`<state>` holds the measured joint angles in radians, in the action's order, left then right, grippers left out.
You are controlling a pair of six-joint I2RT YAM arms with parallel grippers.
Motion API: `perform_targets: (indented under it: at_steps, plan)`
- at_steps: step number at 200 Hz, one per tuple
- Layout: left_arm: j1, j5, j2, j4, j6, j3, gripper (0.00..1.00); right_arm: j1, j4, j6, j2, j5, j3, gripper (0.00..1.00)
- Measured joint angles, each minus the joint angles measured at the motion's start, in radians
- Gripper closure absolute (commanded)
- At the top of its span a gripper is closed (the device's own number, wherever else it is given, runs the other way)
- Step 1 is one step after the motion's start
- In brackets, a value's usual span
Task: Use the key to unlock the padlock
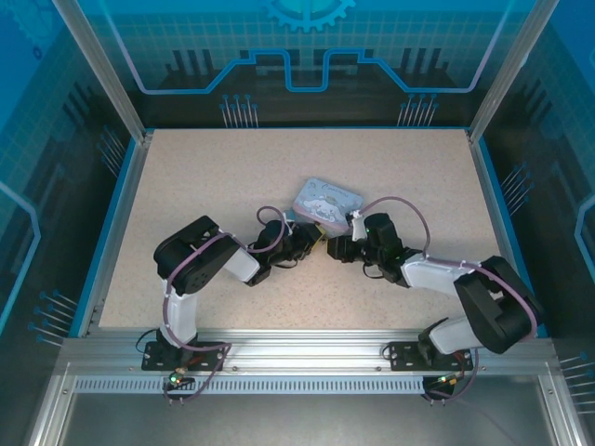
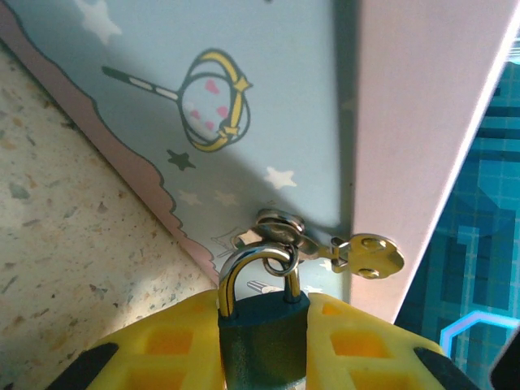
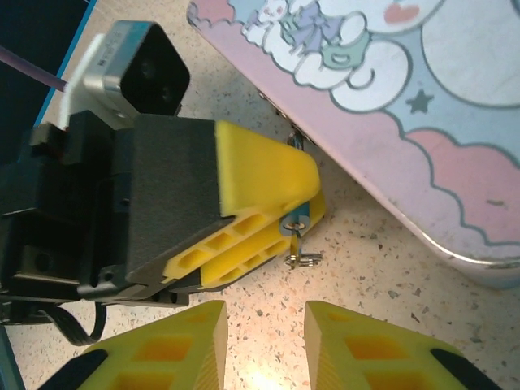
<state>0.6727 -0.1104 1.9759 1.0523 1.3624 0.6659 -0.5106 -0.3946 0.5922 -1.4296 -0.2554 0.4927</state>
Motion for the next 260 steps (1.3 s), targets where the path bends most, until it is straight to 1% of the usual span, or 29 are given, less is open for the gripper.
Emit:
perform_targets:
  at_steps: [58, 127, 189, 203, 219, 238, 260]
  plan:
    - [0.0, 0.0, 0.0, 0.0, 0.0, 0.0, 0.9, -0.028, -0.053, 0.074, -0.078, 0.024, 0.009, 0.74]
    - [0.0, -0.003, 0.0, 0.0, 0.0, 0.0, 0.9, -0.041, -0.078, 0.143, -0.098, 0.124, 0.02, 0.78]
    - [0.0, -0.003, 0.0, 0.0, 0.001, 0.0, 0.9, -0.047, -0.13, 0.195, -0.142, 0.133, 0.027, 0.8]
    - [0.0, -0.003, 0.0, 0.0, 0.0, 0.0, 0.9, -0.048, -0.146, 0.205, -0.149, 0.133, 0.028, 0.82]
    - [0.0, 0.001, 0.0, 0.0, 0.0, 0.0, 0.9, -0.048, -0.158, 0.22, -0.158, 0.132, 0.028, 0.87]
    - [-0.003, 0.008, 0.0, -0.008, 0.0, 0.0, 0.9, -0.048, -0.171, 0.235, -0.167, 0.128, 0.029, 0.96]
    - [-0.005, 0.013, 0.0, -0.008, 0.0, 0.0, 0.9, -0.052, -0.185, 0.257, -0.171, 0.129, 0.029, 0.99]
